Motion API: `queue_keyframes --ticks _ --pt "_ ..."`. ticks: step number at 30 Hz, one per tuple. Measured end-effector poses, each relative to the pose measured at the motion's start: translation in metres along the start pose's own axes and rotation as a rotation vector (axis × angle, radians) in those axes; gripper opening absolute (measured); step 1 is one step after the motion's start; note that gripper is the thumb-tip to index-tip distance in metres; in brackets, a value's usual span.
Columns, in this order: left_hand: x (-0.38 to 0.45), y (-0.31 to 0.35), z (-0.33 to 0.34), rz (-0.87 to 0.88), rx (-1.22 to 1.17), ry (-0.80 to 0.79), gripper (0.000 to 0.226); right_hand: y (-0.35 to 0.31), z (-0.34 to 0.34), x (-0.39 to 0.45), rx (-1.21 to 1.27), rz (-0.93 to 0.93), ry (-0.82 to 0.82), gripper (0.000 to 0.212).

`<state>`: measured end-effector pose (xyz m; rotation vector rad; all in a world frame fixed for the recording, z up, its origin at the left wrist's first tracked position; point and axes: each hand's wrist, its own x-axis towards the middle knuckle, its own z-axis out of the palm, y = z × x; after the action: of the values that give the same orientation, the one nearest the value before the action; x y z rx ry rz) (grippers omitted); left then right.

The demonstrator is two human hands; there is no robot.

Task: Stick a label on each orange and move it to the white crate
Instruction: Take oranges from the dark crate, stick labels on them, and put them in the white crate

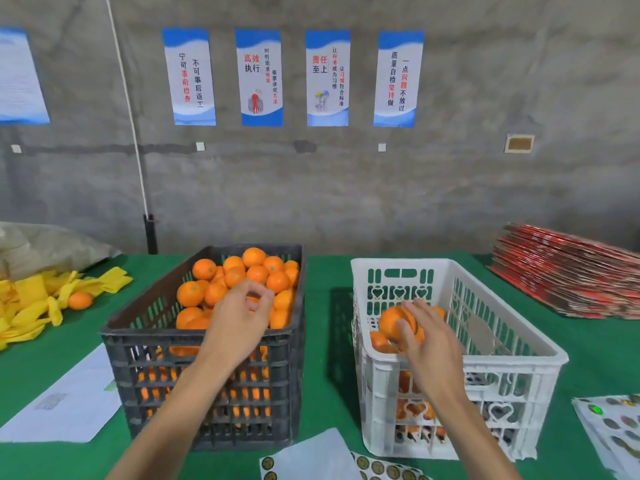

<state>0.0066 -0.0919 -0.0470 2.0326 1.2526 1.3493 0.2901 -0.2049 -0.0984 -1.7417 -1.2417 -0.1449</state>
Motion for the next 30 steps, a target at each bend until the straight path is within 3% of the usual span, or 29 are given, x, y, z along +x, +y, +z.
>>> queue_keyframes --ticks 4,6,10,14,18,21,26,28,30 --pt "0.043 -0.042 -0.026 -0.085 0.226 0.008 0.006 -0.009 0.019 -0.002 0.011 -0.069 -0.005 0.041" --pt "0.068 -0.062 -0.037 -0.173 0.334 -0.044 0.018 -0.020 0.032 -0.005 0.001 -0.127 -0.023 0.040" --pt "0.108 -0.086 -0.047 -0.426 0.455 -0.337 0.053 -0.044 0.062 -0.011 -0.079 -0.236 -0.045 0.038" --pt "0.123 -0.103 -0.028 -0.489 0.614 -0.657 0.073 -0.056 0.085 -0.013 -0.186 -0.330 -0.001 0.038" --pt "0.138 -0.112 -0.007 -0.561 0.690 -0.820 0.091 -0.058 0.098 -0.008 -0.258 -0.401 0.044 0.040" --pt "0.149 -0.118 0.006 -0.580 0.736 -0.847 0.090 -0.054 0.104 -0.006 -0.347 -0.477 0.058 0.041" --pt "0.152 -0.129 0.018 -0.435 0.853 -0.805 0.074 -0.051 0.108 -0.007 -0.360 -0.535 0.063 0.038" --pt "0.151 -0.117 0.012 -0.310 0.840 -0.690 0.059 -0.051 0.108 -0.007 -0.337 -0.534 0.062 0.037" --pt "0.148 -0.103 0.005 -0.166 0.717 -0.500 0.058 -0.051 0.108 -0.009 -0.281 -0.534 0.056 0.036"
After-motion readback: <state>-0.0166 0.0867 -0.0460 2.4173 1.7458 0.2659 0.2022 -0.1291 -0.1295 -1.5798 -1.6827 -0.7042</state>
